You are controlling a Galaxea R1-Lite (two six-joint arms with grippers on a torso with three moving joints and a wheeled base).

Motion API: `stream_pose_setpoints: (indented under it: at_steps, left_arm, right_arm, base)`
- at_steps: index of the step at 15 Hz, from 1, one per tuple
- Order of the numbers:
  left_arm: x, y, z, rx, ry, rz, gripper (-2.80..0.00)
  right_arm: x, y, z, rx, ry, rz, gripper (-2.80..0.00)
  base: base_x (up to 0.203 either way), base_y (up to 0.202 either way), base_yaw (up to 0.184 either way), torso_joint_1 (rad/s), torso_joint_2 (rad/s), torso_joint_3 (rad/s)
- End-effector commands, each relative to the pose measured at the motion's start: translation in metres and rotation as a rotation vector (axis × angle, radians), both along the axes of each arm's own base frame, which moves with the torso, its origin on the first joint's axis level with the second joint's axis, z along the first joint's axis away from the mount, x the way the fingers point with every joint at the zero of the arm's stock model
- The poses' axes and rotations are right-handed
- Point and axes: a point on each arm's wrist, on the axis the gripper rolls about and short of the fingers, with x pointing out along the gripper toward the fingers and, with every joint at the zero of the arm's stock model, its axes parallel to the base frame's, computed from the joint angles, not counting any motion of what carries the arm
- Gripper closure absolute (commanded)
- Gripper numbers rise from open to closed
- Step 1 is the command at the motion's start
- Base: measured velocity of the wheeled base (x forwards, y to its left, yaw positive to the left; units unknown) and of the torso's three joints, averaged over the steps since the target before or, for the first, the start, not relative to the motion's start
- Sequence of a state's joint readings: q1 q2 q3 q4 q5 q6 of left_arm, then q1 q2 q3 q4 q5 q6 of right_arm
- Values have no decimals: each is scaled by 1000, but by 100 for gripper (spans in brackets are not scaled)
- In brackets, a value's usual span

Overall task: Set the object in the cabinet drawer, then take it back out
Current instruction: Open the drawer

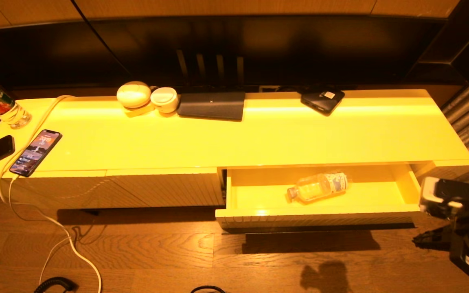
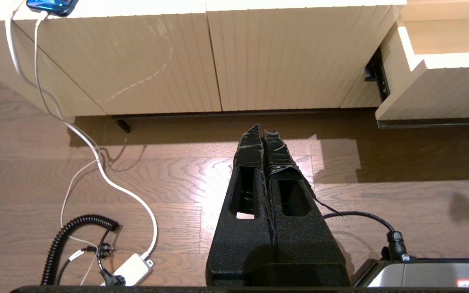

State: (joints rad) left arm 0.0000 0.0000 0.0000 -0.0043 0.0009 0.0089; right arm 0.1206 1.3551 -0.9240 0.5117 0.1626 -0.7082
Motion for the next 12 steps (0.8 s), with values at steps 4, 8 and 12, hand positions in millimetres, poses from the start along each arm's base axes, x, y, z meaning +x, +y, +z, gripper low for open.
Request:
stream_pose_setpoints:
  at_steps: [4,8,12]
  left_arm:
    - [0,0,-1,0,2,1,0]
    - [0,0,-1,0,3,0,0]
    - [0,0,0,0,1,1,0]
  right_arm:
    - [86,44,-4,273,247,-476,0]
    - [118,61,-21,280,321,-569,0]
    - [150,68,-25,328,297,-709,0]
  base:
    - [0,0,0,0,0,0]
    - [0,0,0,0,0,0]
    - [0,0,0,0,0,0]
